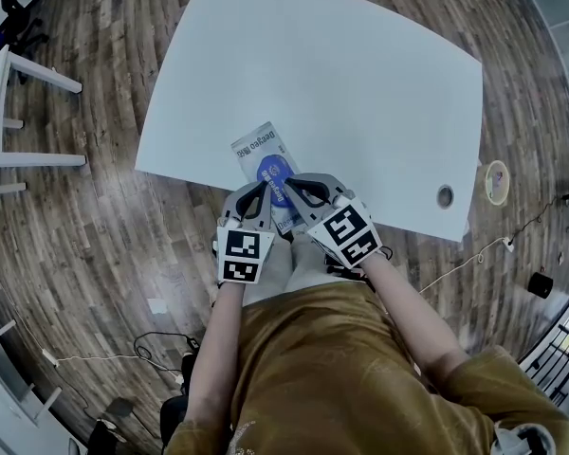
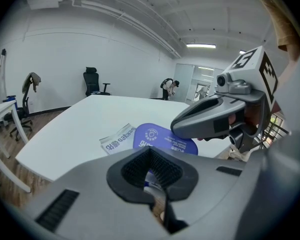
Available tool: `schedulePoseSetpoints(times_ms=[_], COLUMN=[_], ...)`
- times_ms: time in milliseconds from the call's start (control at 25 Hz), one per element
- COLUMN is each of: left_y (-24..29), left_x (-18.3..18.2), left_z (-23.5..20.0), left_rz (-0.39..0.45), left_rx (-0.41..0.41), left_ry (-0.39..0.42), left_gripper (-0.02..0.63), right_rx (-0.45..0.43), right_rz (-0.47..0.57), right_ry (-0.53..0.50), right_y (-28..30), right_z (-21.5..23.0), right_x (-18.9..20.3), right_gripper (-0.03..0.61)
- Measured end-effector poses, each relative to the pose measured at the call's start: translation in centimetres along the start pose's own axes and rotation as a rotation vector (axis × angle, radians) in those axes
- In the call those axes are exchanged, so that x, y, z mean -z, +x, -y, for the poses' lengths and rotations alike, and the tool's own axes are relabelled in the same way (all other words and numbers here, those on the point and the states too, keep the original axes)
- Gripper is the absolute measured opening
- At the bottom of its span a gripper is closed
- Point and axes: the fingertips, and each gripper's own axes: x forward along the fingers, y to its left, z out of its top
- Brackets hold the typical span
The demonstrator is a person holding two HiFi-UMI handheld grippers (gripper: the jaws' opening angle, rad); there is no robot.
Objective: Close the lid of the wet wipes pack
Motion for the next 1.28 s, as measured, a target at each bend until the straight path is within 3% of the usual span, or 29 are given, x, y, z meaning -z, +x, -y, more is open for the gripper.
schedulePoseSetpoints(times_ms=[1280], left_y=[-1.0], left_x=[0.8], left_z=[-1.2], left_rz=[-0.002], left_rx=[-0.026], left_ry=[-0.029], left_gripper=[-0.003], right_rx=[0.005], right_rz=[-0.106], right_ry=[-0.033], right_y=[2.2], right_z=[1.8], right_x=[2.9], right_gripper=[0.006])
